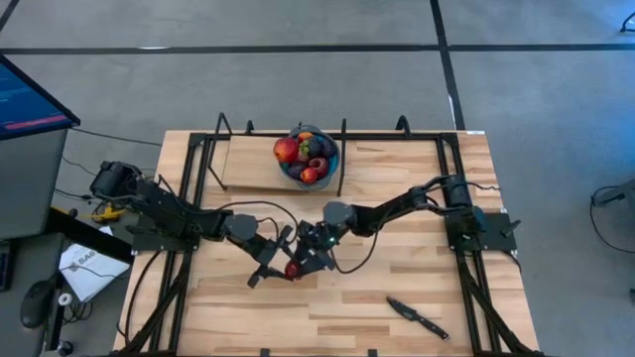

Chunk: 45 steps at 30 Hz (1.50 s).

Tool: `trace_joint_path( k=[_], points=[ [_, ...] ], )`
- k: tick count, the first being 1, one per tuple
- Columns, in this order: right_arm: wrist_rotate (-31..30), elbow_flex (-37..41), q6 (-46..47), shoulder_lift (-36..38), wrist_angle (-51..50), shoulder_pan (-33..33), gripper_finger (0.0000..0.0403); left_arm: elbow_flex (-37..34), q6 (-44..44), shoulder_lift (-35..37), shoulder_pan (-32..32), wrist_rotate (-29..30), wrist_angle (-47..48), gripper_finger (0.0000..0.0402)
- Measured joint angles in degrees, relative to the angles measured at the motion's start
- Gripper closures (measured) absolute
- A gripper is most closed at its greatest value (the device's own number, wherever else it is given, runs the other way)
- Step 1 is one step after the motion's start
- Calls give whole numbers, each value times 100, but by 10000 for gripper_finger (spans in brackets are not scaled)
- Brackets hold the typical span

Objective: Pick & Place Fruit
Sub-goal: Put the red pomegranate into the blue strainer bowl on the shelf

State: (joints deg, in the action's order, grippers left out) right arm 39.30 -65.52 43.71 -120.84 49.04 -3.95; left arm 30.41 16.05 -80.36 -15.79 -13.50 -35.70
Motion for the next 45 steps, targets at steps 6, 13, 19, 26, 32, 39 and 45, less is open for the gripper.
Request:
trace_joint_path(
  k=[6, 13, 19, 26, 32, 39, 45],
  points=[
    [178, 0, -191, 4, -773, -24, 111, -4, -2, -4, 0, -8, 96, 214],
    [30, 22, -568, 15, -2025, -187, 111, 7, -90, 15, -4, -13, 119, 209],
    [-1652, 15, -1779, 762, -4731, -651, 111, 7, -592, 13, -2, 249, 152, 208],
    [-5498, 17, -2014, 1806, -6335, -1659, 111, 7, -1510, 10, 205, 1122, 101, 206],
    [-8683, 9, -1612, 1937, -6132, -2596, 111, 7, -2793, 9, 621, 1207, -521, 209],
    [-9206, -68, -2659, 1408, -5021, -2558, 111, 7, -3629, 9, 979, 1202, -1196, 205],
    [-11027, -363, -3454, 1290, -4993, -2448, 111, 7, -4047, 5, 1143, 1205, -1424, 207]
  ],
)
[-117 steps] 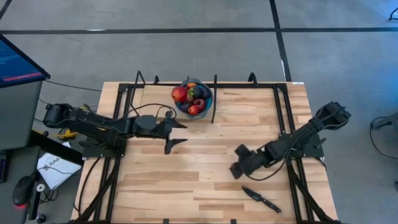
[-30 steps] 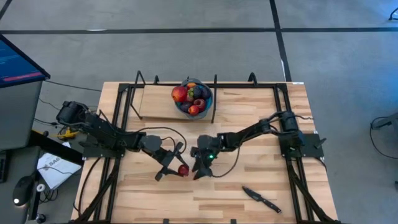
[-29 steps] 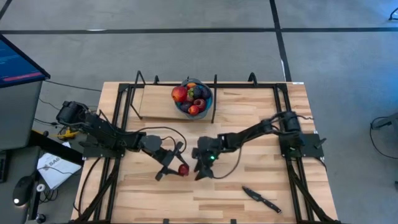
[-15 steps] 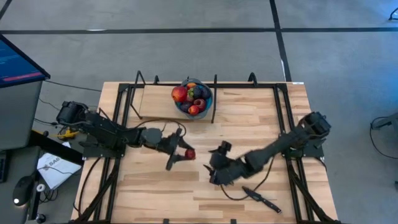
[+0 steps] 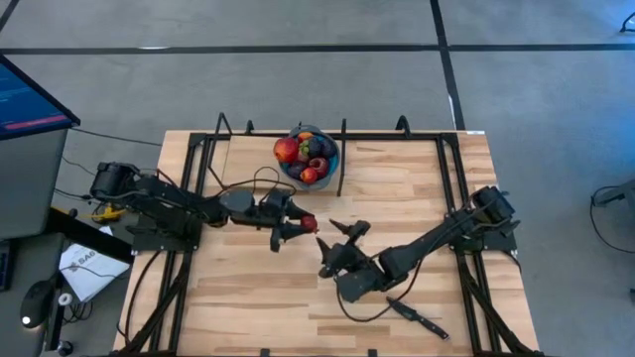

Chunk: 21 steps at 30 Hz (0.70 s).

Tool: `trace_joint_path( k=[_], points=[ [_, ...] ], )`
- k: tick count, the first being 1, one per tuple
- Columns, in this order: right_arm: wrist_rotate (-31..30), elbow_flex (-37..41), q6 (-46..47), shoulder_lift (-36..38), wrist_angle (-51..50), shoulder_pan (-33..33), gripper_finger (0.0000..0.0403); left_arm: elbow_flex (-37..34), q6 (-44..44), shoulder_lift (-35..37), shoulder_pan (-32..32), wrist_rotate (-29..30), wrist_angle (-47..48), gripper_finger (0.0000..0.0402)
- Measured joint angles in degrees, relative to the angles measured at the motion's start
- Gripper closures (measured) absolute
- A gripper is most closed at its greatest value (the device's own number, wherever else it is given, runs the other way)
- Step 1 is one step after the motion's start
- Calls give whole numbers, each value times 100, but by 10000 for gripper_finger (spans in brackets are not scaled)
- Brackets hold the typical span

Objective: Pick & Place Fruit
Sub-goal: Put the red pomegranate into the blue strainer bowl on the shelf

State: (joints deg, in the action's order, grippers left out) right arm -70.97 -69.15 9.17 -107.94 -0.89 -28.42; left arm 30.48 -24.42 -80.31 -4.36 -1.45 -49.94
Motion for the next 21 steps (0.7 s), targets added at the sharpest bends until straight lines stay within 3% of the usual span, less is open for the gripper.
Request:
trace_joint_path(
  k=[10, 14, 21],
  points=[
    [-210, -96, -2483, 9, 1170, 119, 111, -2, -53, 0, -5, -5, -254, 206],
    [87, -98, -3436, 11, 1975, 190, 111, 0, -53, 0, -5, -6, -311, 203],
    [393, -98, -3828, 11, 2262, 381, 111, -2, -53, 0, -5, -5, -338, 204]
  ],
)
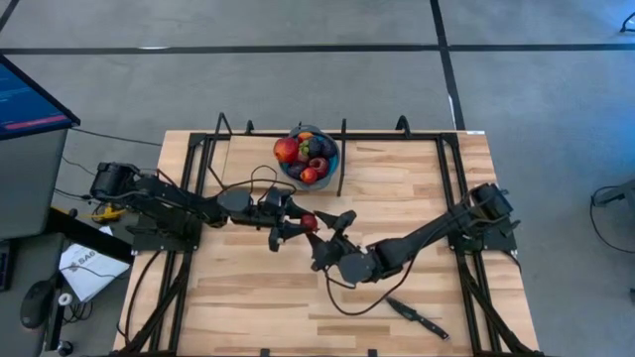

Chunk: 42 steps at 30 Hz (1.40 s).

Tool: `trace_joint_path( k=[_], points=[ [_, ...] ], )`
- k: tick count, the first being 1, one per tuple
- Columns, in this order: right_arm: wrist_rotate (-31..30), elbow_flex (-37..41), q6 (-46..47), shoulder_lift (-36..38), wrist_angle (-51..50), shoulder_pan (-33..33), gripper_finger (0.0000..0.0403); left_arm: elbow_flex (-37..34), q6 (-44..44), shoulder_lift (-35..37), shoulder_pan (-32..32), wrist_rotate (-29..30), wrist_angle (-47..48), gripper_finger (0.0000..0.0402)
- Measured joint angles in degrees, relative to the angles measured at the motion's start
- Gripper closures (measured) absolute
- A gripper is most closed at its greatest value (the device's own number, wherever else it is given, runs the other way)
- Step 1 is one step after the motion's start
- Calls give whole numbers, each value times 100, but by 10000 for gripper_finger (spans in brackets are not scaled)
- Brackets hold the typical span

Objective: Pick & Place Fruit
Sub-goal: Put the red pomegranate into the blue strainer bowl on the shelf

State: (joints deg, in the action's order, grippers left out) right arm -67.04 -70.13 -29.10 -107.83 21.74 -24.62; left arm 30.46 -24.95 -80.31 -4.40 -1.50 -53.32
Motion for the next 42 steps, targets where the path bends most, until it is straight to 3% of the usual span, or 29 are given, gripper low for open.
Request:
trace_joint_path(
  k=[6, 15, 19, 23, 28, 32, 36, 42],
  points=[
    [165, 0, 0, 0, 20, 17, 135, 0, -85, 0, 0, -2, -22, 198],
    [405, 1, 99, 0, 23, 15, 225, -2, -103, 0, 0, -7, -37, 186],
    [451, 2, 259, 0, 13, 13, 226, -2, -61, 0, 0, -83, -37, 181],
    [864, 2, 807, 23, -169, -12, 213, -2, 225, 36, 153, -534, -37, 149],
    [1587, 2, 2391, 396, -1657, -7, 220, -4, 471, 283, 522, -1073, 2, 94],
    [2527, 2, 3841, 893, -3154, 150, 221, -2, 1197, 668, 598, -1092, 387, 70],
    [3440, 2, 4812, 1442, -4136, 514, 213, -2, 1904, 1052, 453, -704, 1220, 69],
    [4362, -518, 5010, 1777, -5249, 1312, 215, -8, 2253, 1370, 31, 356, 2725, 85]
  ],
)
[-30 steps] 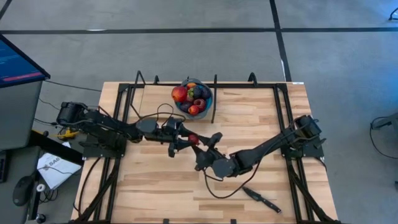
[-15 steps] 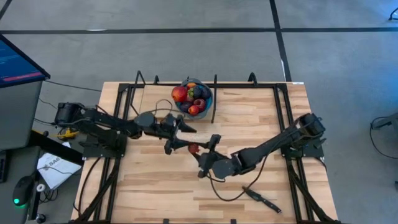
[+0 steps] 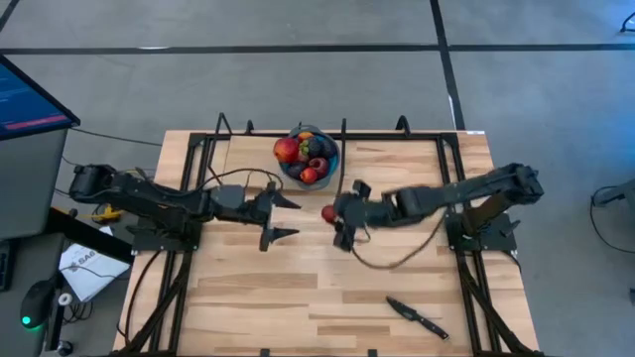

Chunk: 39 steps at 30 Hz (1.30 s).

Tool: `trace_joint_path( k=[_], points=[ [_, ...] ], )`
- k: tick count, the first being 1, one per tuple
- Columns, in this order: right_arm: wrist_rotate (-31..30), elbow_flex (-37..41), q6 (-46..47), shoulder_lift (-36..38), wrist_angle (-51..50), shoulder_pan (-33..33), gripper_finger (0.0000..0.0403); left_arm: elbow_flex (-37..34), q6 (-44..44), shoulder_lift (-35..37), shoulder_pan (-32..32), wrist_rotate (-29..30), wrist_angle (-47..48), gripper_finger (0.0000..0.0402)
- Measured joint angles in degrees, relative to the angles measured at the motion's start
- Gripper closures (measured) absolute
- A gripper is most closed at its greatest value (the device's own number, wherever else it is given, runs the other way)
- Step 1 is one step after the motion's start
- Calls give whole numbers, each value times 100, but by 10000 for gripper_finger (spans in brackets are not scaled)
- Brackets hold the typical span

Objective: Pick & Place Fruit
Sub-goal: Put the red pomegranate into the blue strainer bowl on the shelf

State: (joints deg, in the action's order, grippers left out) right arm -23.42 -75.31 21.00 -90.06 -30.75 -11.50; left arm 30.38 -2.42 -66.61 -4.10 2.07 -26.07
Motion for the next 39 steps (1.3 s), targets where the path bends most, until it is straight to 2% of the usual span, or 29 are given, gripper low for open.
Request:
trace_joint_path(
  k=[4, 10, 15, 22, 24, 30, 39],
  points=[
    [224, -977, -268, -334, -1122, 561, 214, -151, -304, 16, -332, 494, 285, 96],
    [428, -2743, -803, -1332, -2782, 1337, 213, -563, -863, 16, -692, 1134, 303, 102],
    [845, -4152, -1238, -2361, -3814, 1849, 212, -795, -1241, 16, -815, 1209, 274, 103],
    [852, -5755, -1395, -3610, -5360, 2320, 212, -810, -1307, 16, -966, 1208, 124, 103],
    [848, -5977, -1409, -3862, -5587, 2407, 212, -810, -1302, 16, -1007, 1209, 97, 103],
    [836, -5874, -1412, -4098, -5719, 2562, 212, -810, -1298, 16, -1060, 1209, 1, 103],
    [834, -5870, -1410, -4114, -5584, 2589, 194, -810, -1289, 16, -1060, 1206, -96, 103]
  ],
)
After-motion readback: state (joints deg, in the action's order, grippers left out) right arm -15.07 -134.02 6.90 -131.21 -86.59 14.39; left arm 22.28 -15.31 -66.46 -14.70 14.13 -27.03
